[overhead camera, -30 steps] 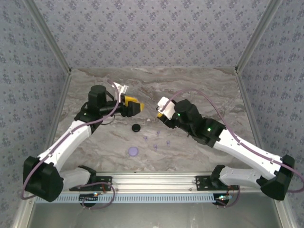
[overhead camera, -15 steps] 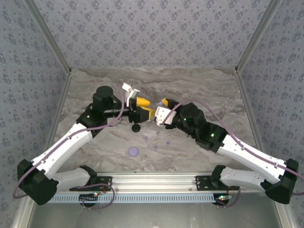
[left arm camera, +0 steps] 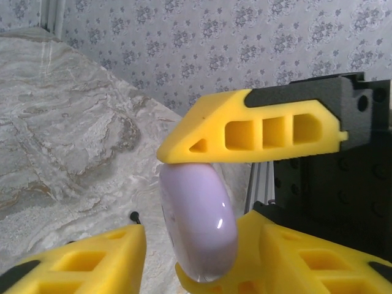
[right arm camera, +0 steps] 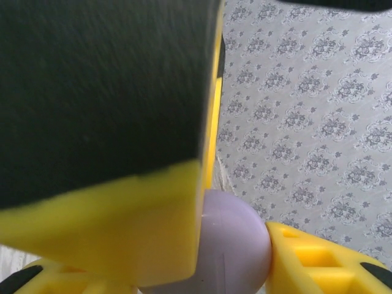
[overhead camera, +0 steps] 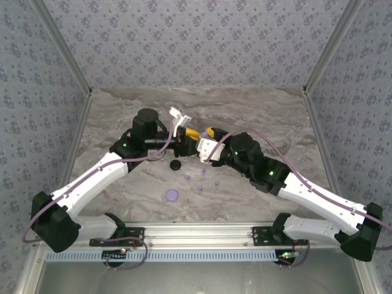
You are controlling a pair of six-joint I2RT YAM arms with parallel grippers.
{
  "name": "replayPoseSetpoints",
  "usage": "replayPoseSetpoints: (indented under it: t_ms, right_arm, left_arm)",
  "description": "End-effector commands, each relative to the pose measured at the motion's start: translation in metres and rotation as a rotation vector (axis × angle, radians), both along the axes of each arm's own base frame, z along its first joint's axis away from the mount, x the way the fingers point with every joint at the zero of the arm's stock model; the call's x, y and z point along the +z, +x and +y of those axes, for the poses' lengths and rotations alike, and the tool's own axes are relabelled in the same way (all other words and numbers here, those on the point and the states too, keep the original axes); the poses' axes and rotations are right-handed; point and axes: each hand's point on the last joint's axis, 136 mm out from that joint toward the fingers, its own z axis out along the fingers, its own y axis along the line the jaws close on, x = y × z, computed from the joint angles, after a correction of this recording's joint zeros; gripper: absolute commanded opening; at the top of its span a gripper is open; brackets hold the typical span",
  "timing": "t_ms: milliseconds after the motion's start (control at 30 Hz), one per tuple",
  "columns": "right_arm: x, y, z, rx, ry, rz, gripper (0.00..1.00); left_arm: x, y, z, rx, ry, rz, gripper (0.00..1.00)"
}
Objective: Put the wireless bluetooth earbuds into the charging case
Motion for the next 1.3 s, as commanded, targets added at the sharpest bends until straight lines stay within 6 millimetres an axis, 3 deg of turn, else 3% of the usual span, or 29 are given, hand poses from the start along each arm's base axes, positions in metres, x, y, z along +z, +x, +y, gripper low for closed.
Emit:
replayPoseSetpoints:
  t_ms: [0,333,467,533,600,733,900,1267]
  right_arm:
    - [0.019,0.000,0.004,0.007,0.048,-0.029,0.49]
    - [0.016,0.000,-0.003,-0.003,0.053,0.033,0.55]
    - [0.016,-0.003,-0.015,-0.009,0.094,0.112,0.70]
    - [0.019,-0.008,-0.021,0.003,0.136,0.153,0.81]
    - [0.021,-0.017,-0.027,0.048,0.182,0.198,1.00]
    - [0.030,-0.028,-0.039,0.124,0.355,0.334,1.00]
    - [0.042,-0.015,-0.047,0.120,0.556,0.488,1.00]
    - [0.034,0.021,-0.035,0.049,0.599,0.566,1.00]
  left_arm:
    - [0.012,-0.002,-0.007,-0.029,-0.013,-0.035,0.45]
    - [0.005,0.002,-0.010,-0.027,0.002,-0.034,0.15]
    - [0.005,0.007,-0.007,0.012,0.005,-0.064,0.10]
    - [0.006,0.011,-0.005,0.042,0.004,-0.092,0.07]
    - [0.007,0.013,-0.001,0.071,-0.008,-0.130,0.03]
    - [0.014,0.012,0.004,0.098,-0.058,-0.224,0.00]
    - [0.022,0.005,0.011,0.111,-0.117,-0.340,0.00]
    - [0.023,-0.006,0.014,0.090,-0.119,-0.394,0.00]
